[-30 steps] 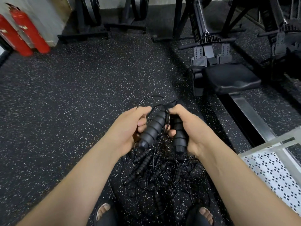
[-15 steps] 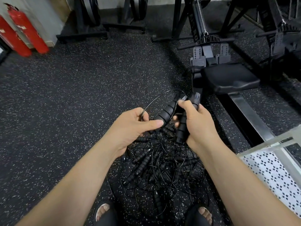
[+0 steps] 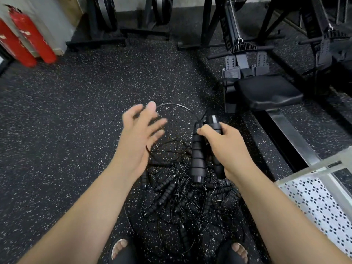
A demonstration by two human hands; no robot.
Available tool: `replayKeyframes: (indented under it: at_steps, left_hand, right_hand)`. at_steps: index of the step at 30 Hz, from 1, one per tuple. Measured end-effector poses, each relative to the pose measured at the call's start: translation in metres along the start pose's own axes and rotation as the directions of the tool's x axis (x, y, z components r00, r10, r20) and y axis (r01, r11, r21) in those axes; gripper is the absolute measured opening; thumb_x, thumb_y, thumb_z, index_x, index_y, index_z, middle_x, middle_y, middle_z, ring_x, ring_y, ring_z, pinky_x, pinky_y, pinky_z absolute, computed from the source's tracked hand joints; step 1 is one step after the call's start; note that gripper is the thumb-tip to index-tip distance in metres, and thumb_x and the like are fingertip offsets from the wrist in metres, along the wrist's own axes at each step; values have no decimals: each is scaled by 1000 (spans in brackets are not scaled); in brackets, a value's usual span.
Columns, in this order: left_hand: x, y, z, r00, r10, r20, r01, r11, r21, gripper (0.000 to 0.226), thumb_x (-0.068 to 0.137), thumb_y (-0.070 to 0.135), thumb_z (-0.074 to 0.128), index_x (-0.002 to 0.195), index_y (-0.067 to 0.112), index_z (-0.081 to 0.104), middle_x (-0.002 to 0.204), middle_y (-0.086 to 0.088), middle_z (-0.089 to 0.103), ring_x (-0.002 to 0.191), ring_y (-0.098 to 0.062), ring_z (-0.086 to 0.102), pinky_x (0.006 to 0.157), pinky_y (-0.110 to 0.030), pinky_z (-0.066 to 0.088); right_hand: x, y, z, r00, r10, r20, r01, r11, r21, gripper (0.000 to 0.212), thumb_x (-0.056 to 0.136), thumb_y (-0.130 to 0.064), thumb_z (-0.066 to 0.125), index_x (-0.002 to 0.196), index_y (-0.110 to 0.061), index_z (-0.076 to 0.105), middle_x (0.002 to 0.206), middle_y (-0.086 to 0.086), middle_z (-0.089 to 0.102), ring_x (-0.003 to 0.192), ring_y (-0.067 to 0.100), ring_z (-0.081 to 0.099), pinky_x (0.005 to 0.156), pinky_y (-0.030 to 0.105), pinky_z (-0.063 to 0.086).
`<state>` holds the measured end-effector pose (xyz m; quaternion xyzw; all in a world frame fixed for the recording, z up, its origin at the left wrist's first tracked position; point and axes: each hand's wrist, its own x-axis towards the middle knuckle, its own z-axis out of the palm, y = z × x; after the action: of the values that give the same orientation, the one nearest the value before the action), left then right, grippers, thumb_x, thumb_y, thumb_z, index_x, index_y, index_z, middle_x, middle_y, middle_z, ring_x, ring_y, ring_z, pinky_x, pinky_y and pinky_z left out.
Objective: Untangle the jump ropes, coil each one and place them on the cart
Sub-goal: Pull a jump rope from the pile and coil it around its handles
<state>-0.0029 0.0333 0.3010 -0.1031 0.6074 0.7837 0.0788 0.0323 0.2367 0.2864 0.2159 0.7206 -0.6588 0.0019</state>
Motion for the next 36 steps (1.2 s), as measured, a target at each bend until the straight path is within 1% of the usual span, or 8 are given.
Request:
replayKeyframes:
  at_steps: [3,6,9,13,17,22,30,36]
  left_hand:
    - [2,-7,-9,952,261,-162,-149,853,500,72,91,42,84,147,42,39,151,16,44,132,5,48,109,-22,37]
    - [-2,-5,-11,933,349,-86,-209,723,658,46,95,36,78,133,46,53,142,23,50,126,11,48,101,-15,34]
    - [-5,-4,0,975,223,-12,-168,767,619,12,102,42,68,113,42,68,113,23,74,108,7,65,101,-31,48]
    - [-9,-11,11,996,-8,94,-45,837,545,30,104,62,55,113,38,71,101,19,80,92,2,73,100,-43,54]
    - [-8,-17,16,980,-139,140,78,926,370,46,91,73,67,116,36,79,118,11,79,121,-18,70,113,-55,49]
    - [-2,-13,16,973,-156,169,115,967,227,19,102,31,72,118,28,82,124,1,79,129,-30,67,116,-60,48]
    - [3,-5,11,987,-14,158,-14,984,176,24,101,18,73,120,31,79,125,1,77,116,-19,71,116,-55,50]
    - [6,3,7,989,31,141,-46,994,100,22,102,16,71,121,26,78,124,-2,77,109,-16,69,110,-61,51]
  right_hand:
    - [0,-1,1,996,68,58,-70,997,31,32,78,-41,80,95,-15,73,78,-2,68,76,24,62,79,46,60]
    - [-4,-5,4,984,128,120,-143,981,129,16,84,-35,80,85,-21,75,81,1,72,79,28,69,87,60,63]
    - [-9,-9,6,977,143,159,-176,960,216,11,91,-30,77,90,-20,73,79,1,70,78,28,66,86,61,62]
    - [-17,-11,17,968,151,203,-201,945,257,16,93,-31,74,99,-16,71,76,-1,72,68,22,68,69,45,60]
    - [-23,-9,30,965,99,242,-144,974,177,13,94,-31,75,98,-18,73,85,2,75,78,20,69,77,46,64]
    - [-23,-7,36,971,66,230,-78,996,43,32,89,-47,75,109,-23,73,111,10,79,91,22,71,95,58,60]
    - [-14,-5,34,991,19,135,-49,973,224,14,98,-37,58,98,-31,71,91,-6,71,87,17,64,85,44,53]
    - [-11,-6,31,989,-125,76,112,982,151,18,106,-29,68,119,-39,75,109,-15,78,100,4,72,96,36,56]
